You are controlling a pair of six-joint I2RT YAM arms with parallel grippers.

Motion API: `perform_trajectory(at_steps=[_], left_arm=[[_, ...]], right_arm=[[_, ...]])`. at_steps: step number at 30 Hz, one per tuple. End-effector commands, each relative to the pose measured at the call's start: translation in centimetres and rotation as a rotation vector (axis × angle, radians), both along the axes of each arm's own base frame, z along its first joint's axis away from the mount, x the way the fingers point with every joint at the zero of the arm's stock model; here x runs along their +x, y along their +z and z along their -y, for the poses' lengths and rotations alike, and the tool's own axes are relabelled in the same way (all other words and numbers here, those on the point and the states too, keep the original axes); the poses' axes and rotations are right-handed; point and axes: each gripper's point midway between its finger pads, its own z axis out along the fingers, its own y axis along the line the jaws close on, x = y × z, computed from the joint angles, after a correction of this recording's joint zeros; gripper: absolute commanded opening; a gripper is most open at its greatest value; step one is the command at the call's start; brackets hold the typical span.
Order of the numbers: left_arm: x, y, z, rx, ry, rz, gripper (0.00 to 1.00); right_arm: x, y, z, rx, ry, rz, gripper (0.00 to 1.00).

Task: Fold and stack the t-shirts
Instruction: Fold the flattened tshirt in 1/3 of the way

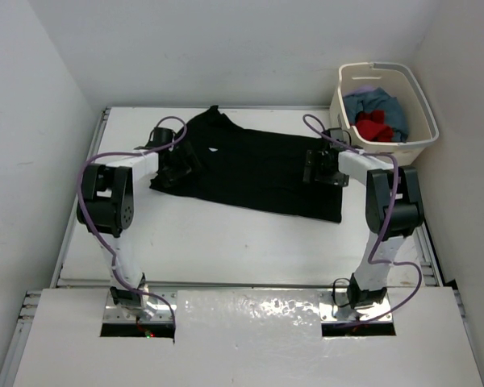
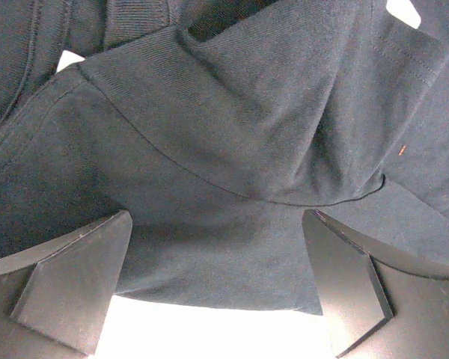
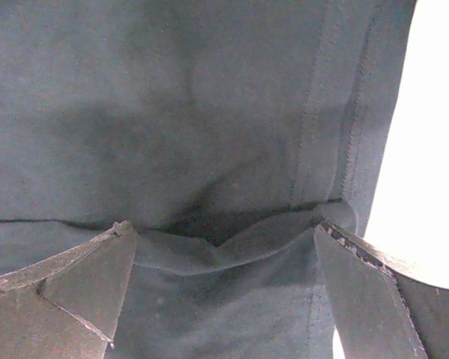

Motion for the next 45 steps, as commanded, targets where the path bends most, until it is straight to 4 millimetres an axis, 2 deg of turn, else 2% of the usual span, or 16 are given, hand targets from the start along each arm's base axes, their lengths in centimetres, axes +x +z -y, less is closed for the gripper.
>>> perform_trajectory(at_steps=[1, 3, 4, 8, 9, 11, 15, 20, 23, 26, 28, 30, 34, 39, 42, 45], left_arm=[[-1.7, -2.2, -2.5, 0.057, 0.041, -0.060, 1.00], [-1.7, -2.2, -2.5, 0.060, 0.042, -0.061, 1.00], [-1.9, -2.4, -2.5, 0.058, 0.044, -0.068, 1.00], [-2.4, -2.4, -2.5, 0.054, 0.043, -0.071, 1.00], [-2.4, -2.3, -2.6, 0.061, 0.047, -0.068, 1.00], [-2.9, -2.4, -2.9, 0.071, 0.054, -0.076, 1.00], [-3.6, -2.6, -3.3, 0.082, 0.064, -0.087, 1.00], [-5.1, -3.7, -3.9, 0.085, 0.098, -0.140, 1.00], [-7.9, -4.6, -4.7, 0.087, 0.145, -0.218, 1.00], [-13.1, -5.3, -5.7, 0.127, 0.204, -0.351, 1.00], [-17.8, -5.8, -6.9, 0.182, 0.240, -0.476, 1.00], [-21.5, -6.5, -6.4, 0.156, 0.263, -0.577, 1.00], [-25.9, -6.1, -6.0, 0.144, 0.320, -0.687, 1.00], [-29.3, -4.2, -6.6, 0.179, 0.445, -0.736, 1.00], [-29.7, -2.8, -6.0, 0.137, 0.492, -0.714, 1.00], [-28.0, -1.0, -7.9, 0.223, 0.532, -0.646, 1.00]], right_arm=[[1.6, 2.3, -1.0, 0.034, 0.056, 0.071, 0.99], [0.5, 2.6, -2.5, 0.080, 0.111, 0.079, 0.99], [0.2, 4.0, -3.4, 0.076, 0.151, 0.109, 0.99], [-1.9, 5.9, -4.8, 0.081, 0.183, 0.127, 0.99], [-3.2, 5.1, -4.9, 0.081, 0.186, 0.111, 0.99], [-4.2, 5.4, -5.0, 0.095, 0.165, 0.115, 0.99], [-7.4, 2.8, -4.3, 0.096, 0.128, 0.051, 0.99], [-9.0, -0.6, -3.2, 0.044, 0.104, -0.069, 0.99], [-10.6, -2.0, -3.2, 0.059, 0.092, -0.122, 0.99], [-12.8, -2.9, -3.2, 0.078, 0.100, -0.163, 0.99], [-13.9, -3.2, -3.4, 0.095, 0.113, -0.182, 0.99], [-14.9, -3.6, -3.1, 0.089, 0.128, -0.196, 0.99], [-16.4, -3.9, -2.7, 0.074, 0.154, -0.241, 0.99], [-17.8, -3.5, -2.4, 0.068, 0.165, -0.255, 0.99], [-17.7, -2.7, -3.1, 0.102, 0.193, -0.237, 0.99], [-15.9, -1.3, -3.5, 0.110, 0.231, -0.197, 0.99]])
